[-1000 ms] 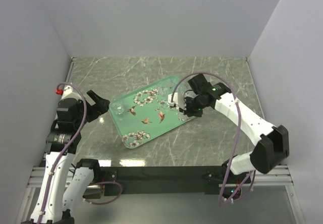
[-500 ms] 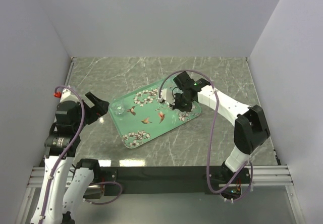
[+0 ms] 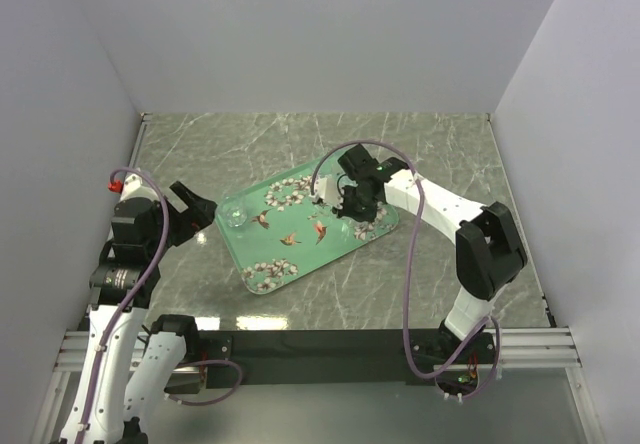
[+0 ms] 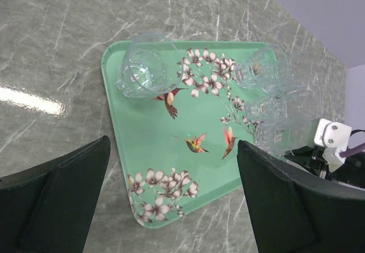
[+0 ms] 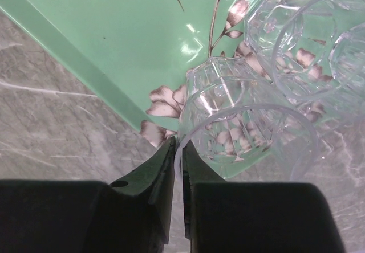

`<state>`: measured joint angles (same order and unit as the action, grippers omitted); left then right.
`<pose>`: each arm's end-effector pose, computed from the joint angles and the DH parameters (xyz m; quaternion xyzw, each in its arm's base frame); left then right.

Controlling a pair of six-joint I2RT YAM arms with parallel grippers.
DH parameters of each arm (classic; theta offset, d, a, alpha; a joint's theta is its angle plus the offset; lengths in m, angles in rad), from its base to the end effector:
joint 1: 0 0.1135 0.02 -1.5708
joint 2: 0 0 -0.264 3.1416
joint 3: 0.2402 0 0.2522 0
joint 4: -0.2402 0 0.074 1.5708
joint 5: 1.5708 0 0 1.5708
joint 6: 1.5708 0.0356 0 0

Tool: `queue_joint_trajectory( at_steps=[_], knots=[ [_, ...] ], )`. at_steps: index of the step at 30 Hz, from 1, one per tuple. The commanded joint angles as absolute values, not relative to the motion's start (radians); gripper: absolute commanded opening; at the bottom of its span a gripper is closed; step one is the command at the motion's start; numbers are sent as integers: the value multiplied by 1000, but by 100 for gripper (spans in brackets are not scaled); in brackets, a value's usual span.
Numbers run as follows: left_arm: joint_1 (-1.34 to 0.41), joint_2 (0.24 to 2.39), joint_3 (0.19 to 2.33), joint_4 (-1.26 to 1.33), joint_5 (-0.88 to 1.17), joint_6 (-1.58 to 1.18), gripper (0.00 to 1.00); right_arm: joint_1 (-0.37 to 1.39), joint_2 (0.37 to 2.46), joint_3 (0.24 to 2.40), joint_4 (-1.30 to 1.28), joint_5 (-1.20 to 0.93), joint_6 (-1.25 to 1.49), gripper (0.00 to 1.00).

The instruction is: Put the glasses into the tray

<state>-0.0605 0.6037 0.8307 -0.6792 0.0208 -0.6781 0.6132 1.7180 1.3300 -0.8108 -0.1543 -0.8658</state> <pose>0.1261 -0.0084 0.3291 -0.2523 0.8092 -0.1997 0.4916 0.2813 0.2047 0.2358 -0.6708 0.7143 0.0519 0.1925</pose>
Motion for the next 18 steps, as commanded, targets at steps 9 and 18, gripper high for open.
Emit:
queue_joint_trajectory(
  at_steps=[9, 18],
  knots=[
    [-57, 614, 877, -658, 12, -687, 99, 626, 1733, 1361, -781, -120, -844, 30],
    [-58, 612, 897, -672, 5, -670, 99, 608, 1551, 1342, -808, -120, -876, 61]
  ],
)
